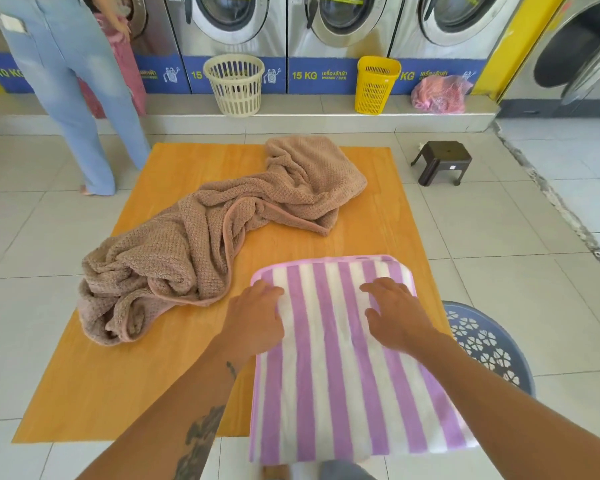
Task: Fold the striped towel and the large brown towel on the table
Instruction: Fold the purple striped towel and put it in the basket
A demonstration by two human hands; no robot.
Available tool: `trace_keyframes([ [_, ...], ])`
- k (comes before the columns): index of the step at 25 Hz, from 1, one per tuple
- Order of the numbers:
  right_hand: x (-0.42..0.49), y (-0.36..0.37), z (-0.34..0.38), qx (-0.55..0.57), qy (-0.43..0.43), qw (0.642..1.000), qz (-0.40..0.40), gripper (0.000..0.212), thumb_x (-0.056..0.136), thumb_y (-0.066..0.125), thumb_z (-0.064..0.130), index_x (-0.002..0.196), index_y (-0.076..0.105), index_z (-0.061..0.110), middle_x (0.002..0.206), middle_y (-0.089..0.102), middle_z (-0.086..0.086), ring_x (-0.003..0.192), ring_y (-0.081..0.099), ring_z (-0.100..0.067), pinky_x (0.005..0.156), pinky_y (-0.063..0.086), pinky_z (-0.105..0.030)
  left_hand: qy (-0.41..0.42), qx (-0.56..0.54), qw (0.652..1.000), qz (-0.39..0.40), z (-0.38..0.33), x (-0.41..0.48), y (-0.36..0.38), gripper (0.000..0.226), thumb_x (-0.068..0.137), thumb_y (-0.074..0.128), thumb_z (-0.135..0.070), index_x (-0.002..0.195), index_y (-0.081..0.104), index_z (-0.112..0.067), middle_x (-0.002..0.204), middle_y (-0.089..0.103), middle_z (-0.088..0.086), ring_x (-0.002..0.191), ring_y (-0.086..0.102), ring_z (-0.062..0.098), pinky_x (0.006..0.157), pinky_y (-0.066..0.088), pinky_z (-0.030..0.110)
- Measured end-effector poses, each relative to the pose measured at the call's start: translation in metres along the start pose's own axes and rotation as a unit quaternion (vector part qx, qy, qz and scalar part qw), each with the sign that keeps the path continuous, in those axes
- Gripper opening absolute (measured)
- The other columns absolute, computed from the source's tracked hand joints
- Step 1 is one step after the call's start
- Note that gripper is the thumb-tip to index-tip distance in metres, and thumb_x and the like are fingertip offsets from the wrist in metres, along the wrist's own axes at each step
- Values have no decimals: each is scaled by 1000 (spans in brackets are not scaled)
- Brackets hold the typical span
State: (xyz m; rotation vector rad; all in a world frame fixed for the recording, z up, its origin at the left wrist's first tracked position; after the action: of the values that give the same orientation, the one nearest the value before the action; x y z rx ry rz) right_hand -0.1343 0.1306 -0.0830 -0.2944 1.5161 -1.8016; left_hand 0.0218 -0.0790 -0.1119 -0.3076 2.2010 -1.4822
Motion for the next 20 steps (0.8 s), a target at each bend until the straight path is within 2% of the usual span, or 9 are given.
trace_keyframes([
  [5, -65, 3, -32, 42, 7, 998, 36, 45, 95, 51, 20, 139, 49, 29, 145, 47, 1, 133, 44, -21, 107, 37, -32, 72, -88, 993, -41, -29, -57, -7, 39, 93, 42, -20, 130, 54, -28, 131, 50, -9, 121, 49, 18, 100, 39, 37],
  [8, -108, 16, -51, 7, -7, 998, 54, 56, 92, 54, 29, 146, 39, 35, 154, 38, 8, 141, 33, -18, 116, 30, -36, 128, -83, 988, -17, -56, -103, 10, 42, 93, 42, -29, 135, 51, -31, 133, 48, -12, 125, 46, 14, 104, 35, 33],
  [11, -143, 28, -66, -43, -30, 997, 60, 73, 85, 56, 47, 151, 25, 41, 162, 20, 9, 148, 16, -18, 120, 22, -43, 139, -43, 989, 10, -79, -138, 41, 50, 93, 45, -38, 143, 39, -34, 143, 32, -14, 136, 30, 12, 115, 17, 31],
  [13, -164, 33, -79, -52, -36, 996, 66, 84, 81, 57, 56, 153, 17, 41, 164, 8, 7, 150, 5, -18, 121, 19, -47, 122, 1, 992, 16, -93, -160, 67, 57, 91, 47, -41, 146, 31, -36, 151, 20, -11, 144, 15, 15, 120, 4, 40],
  [15, -184, 39, -89, -49, -40, 996, 66, 91, 81, 61, 56, 154, 9, 39, 164, 0, 6, 151, 1, -22, 122, 18, -47, 83, 54, 995, 23, -102, -179, 93, 74, 84, 58, -40, 149, 24, -36, 158, 13, -4, 148, 4, 20, 120, -2, 48],
  [17, -201, 47, -101, -21, -40, 998, 40, 95, 81, 66, 49, 153, 5, 35, 162, -1, 6, 150, 3, -25, 121, 21, -48, 39, 119, 992, 28, -107, -192, 108, 108, 57, 81, -30, 151, 28, -33, 159, 22, 9, 147, 13, 29, 115, 11, 55],
  [18, -208, 49, -106, -8, -43, 999, 22, 97, 81, 67, 45, 153, 3, 33, 162, 1, 6, 150, 6, -26, 120, 23, -47, 25, 145, 989, 2, -107, -196, 114, 121, 43, 85, -20, 151, 30, -30, 156, 30, 15, 145, 22, 34, 112, 21, 59],
  [20, -221, 51, -119, 12, -35, 999, 7, 100, 79, 71, 38, 152, 2, 31, 161, 6, 5, 148, 13, -27, 118, 28, -46, 17, 183, 982, -39, -104, -200, 119, 128, 39, 79, -1, 152, 27, -28, 151, 35, 21, 141, 32, 39, 107, 32, 62],
])
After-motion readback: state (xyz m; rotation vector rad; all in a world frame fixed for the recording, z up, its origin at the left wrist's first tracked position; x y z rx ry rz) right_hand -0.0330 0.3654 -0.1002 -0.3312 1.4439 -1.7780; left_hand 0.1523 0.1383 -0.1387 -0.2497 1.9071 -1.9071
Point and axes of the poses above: each hand's wrist, its own x-axis towards the middle knuckle, its own y-axis out of the palm, z = x × y, the point moved 2 cm from there along x, towards the middle knuckle
